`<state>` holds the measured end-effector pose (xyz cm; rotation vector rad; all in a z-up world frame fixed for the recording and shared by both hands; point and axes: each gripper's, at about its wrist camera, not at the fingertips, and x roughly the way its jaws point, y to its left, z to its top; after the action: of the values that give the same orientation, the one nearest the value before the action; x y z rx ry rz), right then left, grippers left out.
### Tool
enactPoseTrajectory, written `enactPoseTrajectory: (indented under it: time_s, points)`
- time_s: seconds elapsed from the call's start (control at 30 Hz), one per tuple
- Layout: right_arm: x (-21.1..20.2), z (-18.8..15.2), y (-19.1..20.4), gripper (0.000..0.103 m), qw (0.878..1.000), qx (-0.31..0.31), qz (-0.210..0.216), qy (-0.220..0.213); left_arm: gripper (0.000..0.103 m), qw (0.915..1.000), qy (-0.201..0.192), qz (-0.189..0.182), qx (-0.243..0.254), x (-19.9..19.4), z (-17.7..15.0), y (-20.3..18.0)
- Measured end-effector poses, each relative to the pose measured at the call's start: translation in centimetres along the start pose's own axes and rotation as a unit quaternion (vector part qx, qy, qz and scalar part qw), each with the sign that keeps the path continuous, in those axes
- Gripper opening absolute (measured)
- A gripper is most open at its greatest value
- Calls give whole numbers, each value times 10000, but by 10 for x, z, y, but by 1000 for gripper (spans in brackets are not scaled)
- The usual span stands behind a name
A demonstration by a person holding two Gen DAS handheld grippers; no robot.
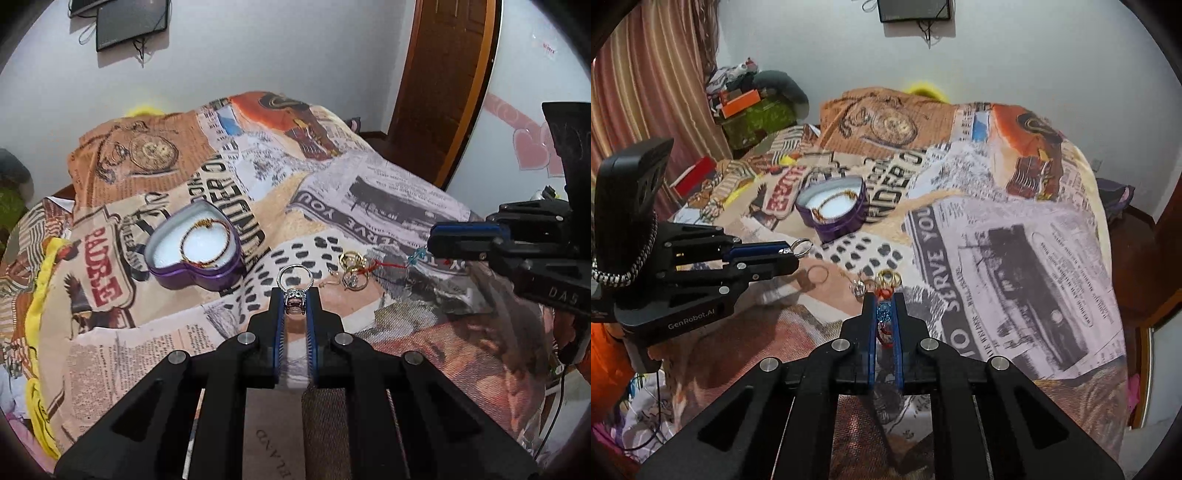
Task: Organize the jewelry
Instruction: 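Carry the ring and beaded bracelet over the heart tin with both tools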
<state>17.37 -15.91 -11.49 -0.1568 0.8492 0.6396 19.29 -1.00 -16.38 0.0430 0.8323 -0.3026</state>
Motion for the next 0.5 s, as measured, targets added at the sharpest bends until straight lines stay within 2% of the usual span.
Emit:
enactPoseTrajectory:
  time_s: [0.5]
  points:
    - [-31, 39, 11, 7, 9976, -128, -47, -675, 10, 9984, -475, 258, -150, -35, 11, 19]
